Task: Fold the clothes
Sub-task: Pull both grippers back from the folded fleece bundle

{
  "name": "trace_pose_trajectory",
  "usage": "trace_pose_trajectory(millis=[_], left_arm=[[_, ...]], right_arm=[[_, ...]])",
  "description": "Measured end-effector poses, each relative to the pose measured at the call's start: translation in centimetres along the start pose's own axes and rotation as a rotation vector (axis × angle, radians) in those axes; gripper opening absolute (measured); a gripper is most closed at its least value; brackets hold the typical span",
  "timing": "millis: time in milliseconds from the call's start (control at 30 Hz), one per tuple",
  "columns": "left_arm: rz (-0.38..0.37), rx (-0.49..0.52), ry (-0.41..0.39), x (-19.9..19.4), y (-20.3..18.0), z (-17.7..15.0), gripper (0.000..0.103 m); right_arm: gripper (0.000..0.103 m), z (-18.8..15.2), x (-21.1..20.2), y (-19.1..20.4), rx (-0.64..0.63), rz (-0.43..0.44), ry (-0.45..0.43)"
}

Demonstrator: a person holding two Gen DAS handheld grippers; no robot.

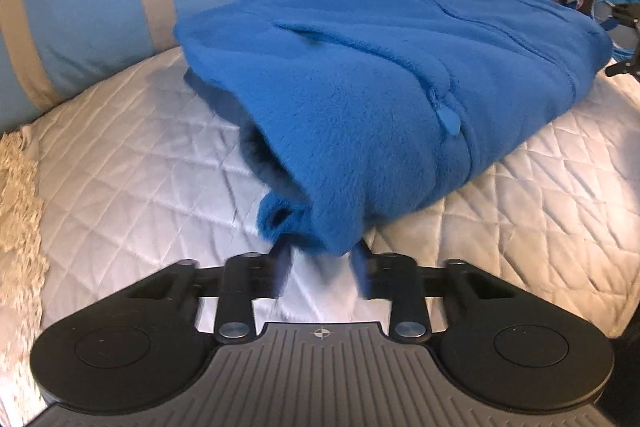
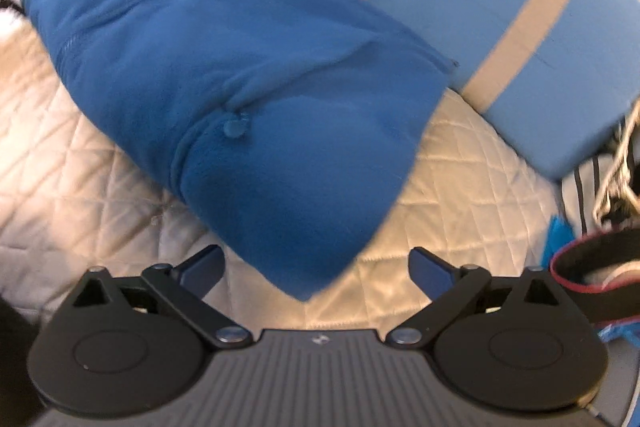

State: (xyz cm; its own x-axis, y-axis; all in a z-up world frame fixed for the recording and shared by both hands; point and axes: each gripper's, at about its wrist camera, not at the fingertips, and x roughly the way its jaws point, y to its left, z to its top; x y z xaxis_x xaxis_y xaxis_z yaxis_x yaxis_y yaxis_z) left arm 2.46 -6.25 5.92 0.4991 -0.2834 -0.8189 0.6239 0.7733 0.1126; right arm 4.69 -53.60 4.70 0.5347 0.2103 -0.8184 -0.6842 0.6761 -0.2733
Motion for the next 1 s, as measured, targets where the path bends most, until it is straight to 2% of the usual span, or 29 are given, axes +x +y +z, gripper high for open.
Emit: trace_pose_trajectory(millis=[167, 233, 333, 400, 500, 567, 600, 633, 833, 1000], left_arm=[[0.038, 0.109, -0.006, -0.4, 0.2, -0.2, 0.009], [0.051, 0.122, 0.0, -0.8, 0.8, -0.2, 0.001], [0.165, 0.156, 0.028, -0.9, 1.8, -0.9, 0.001], [0.165, 0.078, 0.009, -1.8, 3.4, -1.6, 0.001], [0.165, 0.04, -0.049, -3.0, 3.8, -2.5, 0.006], [0.157, 0.066, -0.059, -3.2, 3.2, -2.8, 0.015], [0.16, 0.087, -0.063, -3.2, 2.8, -2.9, 0.029], [0.163, 0.107, -0.071, -3.0, 2.4, -2.8, 0.036], [0.18, 0.219, -0.108, -1.4, 0.3, -2.5, 0.037], [0.128, 0.297, -0.133, -0.4, -0.7, -2.9, 0.037]], right_arm=[[0.08, 0.8, 0.7, 0.5, -0.049, 0.003, 0.001], [0.079, 1.0, 0.8, 0.2, -0.031, 0.016, 0.01], [0.079, 0.9, 0.9, 0.2, -0.031, 0.008, 0.019], [0.079, 0.7, 0.8, 0.2, -0.029, 0.004, 0.019], [0.08, 0.6, 0.6, 0.6, -0.038, -0.004, 0.013], [0.081, 0.6, 0.7, 0.5, -0.038, -0.005, 0.016], [0.081, 0.7, 0.8, 0.5, -0.031, -0.003, 0.02], [0.082, 0.7, 0.8, 0.4, -0.027, -0.004, 0.023], [0.085, 0.7, 0.4, 0.6, -0.032, -0.03, 0.046], [0.086, 0.2, -0.7, 0.3, -0.03, -0.057, 0.059]])
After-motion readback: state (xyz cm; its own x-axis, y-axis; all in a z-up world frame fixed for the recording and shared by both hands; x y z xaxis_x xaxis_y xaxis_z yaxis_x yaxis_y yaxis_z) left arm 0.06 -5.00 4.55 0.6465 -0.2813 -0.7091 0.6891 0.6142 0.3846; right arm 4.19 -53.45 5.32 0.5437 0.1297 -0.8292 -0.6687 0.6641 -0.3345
